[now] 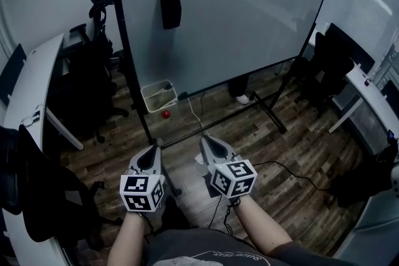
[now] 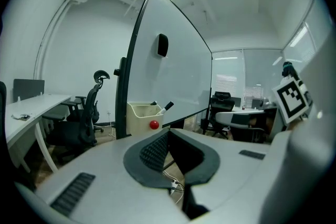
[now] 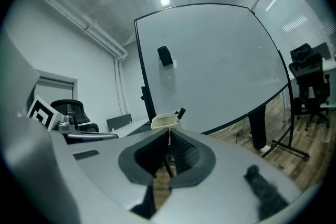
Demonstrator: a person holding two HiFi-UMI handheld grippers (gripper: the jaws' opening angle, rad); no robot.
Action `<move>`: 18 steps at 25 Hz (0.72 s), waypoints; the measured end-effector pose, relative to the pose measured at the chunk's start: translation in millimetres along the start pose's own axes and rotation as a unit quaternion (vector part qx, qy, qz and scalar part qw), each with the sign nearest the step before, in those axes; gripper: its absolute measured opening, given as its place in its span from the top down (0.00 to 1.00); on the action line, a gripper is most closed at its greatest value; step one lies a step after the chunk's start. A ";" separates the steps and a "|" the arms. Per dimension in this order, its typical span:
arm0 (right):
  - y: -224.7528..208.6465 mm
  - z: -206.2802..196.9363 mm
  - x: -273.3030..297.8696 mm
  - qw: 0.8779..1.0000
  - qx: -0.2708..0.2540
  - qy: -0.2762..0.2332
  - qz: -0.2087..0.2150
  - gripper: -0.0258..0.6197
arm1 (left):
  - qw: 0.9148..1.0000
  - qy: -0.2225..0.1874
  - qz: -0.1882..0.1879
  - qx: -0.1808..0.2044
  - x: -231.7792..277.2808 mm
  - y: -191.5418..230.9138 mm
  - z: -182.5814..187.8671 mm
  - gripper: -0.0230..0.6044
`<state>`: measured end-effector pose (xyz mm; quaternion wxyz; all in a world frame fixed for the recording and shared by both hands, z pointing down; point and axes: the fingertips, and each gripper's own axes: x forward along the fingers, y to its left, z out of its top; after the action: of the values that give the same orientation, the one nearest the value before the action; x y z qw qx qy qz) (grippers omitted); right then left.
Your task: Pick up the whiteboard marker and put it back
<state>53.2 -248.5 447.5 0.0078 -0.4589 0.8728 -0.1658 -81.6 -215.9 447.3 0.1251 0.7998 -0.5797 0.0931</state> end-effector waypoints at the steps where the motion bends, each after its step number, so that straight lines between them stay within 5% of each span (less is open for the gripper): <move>1: -1.4 1.0 6.5 1.000 0.002 0.000 -0.001 0.92 | 1.000 0.000 0.000 0.000 4.7 4.9 1.2 0.94; 18: -23.0 11.7 127.0 0.999 0.050 0.017 -0.004 0.92 | 1.000 -0.004 -0.001 0.001 82.7 82.0 30.2 0.94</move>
<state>0.0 -366.0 460.9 0.0153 -0.4585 0.8618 -0.2166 -133.8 -324.3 450.4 0.1221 0.8008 -0.5794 0.0898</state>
